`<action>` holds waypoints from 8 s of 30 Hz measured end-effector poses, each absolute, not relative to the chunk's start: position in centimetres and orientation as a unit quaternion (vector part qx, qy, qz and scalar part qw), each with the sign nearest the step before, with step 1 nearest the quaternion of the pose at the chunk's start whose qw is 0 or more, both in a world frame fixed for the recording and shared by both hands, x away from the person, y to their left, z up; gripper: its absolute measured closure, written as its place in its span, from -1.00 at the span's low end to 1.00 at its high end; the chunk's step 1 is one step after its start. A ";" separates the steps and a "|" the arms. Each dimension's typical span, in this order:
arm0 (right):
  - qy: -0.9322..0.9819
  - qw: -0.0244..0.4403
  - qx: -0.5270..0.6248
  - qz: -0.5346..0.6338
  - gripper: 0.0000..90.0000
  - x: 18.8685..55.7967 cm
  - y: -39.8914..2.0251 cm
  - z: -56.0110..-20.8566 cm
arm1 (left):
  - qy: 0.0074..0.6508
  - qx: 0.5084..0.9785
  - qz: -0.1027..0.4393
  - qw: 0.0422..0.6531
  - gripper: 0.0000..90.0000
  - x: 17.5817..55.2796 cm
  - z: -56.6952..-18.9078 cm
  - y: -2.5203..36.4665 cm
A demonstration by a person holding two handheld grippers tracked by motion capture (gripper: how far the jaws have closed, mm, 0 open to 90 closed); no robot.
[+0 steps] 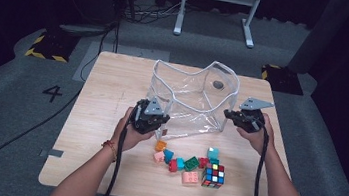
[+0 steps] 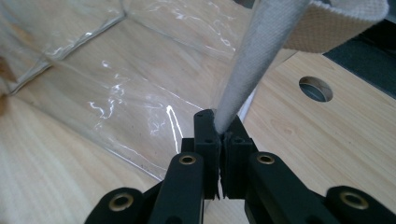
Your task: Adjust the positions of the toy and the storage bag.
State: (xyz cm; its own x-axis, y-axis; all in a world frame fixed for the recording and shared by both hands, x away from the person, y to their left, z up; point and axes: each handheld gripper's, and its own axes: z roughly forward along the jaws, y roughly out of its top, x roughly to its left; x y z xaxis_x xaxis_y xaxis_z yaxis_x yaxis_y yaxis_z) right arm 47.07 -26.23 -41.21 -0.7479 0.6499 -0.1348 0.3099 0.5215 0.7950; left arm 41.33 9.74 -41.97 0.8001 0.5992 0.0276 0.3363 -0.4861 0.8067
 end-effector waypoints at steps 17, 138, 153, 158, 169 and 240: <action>0.825 0.224 0.279 0.439 0.94 39.3 -28.5 -42.2 | 0.255 0.857 0.158 0.419 0.92 41.3 -41.9 9.1; 0.817 0.195 0.317 0.441 -0.24 34.9 -37.1 -45.7 | 0.392 0.844 0.144 0.335 -0.68 36.9 -50.2 18.9; 0.785 0.223 0.359 0.454 -0.24 38.5 -38.4 -42.6 | 0.393 0.844 0.144 0.336 -0.68 36.9 -50.2 18.9; 0.783 0.237 0.360 0.449 -0.24 39.2 -38.6 -41.2 | 0.393 0.844 0.145 0.336 -0.68 36.9 -50.2 18.9; 0.780 0.255 0.355 0.449 -0.24 41.0 -38.3 -37.7 | 0.393 0.844 0.145 0.335 -0.68 36.9 -50.2 18.9; 0.884 0.151 0.142 0.420 -0.24 48.7 -22.6 -30.1 | 0.392 0.845 0.140 0.336 -0.69 37.0 -50.2 18.9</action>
State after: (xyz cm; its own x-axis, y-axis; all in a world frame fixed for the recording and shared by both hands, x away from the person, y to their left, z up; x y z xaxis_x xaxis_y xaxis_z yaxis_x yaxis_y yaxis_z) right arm 48.69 -22.64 -30.12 -0.9144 0.3770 -0.1473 0.1239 0.6072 0.7848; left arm 36.98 18.88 -50.22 0.6528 0.7571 -0.0266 0.5686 -0.4664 0.6776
